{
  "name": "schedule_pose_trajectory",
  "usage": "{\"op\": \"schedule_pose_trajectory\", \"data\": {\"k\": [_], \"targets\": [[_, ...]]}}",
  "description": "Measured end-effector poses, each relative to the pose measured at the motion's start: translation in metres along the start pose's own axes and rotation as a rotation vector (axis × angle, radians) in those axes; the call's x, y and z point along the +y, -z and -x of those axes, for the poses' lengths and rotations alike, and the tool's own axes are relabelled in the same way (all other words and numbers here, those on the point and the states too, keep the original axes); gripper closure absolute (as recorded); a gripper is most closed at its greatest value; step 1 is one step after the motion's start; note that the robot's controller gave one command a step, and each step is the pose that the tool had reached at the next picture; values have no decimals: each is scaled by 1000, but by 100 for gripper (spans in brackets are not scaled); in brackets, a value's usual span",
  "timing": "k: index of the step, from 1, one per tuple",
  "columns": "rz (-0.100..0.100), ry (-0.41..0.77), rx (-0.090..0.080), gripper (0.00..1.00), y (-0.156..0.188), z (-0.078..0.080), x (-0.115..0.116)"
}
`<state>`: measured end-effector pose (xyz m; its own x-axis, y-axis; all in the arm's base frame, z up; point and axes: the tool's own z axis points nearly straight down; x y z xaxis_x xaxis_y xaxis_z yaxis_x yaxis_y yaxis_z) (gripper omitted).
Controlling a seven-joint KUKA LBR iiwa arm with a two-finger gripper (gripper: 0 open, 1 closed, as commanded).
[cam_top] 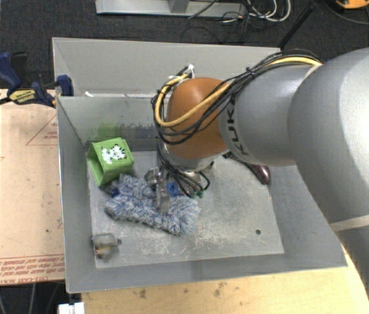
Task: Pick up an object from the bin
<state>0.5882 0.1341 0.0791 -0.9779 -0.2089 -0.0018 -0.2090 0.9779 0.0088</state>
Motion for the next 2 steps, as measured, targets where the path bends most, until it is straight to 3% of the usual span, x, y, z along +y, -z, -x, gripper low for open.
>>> {"op": "schedule_pose_trajectory", "data": {"k": [2], "targets": [[-7,1,6,100,38,-2,-1]]}}
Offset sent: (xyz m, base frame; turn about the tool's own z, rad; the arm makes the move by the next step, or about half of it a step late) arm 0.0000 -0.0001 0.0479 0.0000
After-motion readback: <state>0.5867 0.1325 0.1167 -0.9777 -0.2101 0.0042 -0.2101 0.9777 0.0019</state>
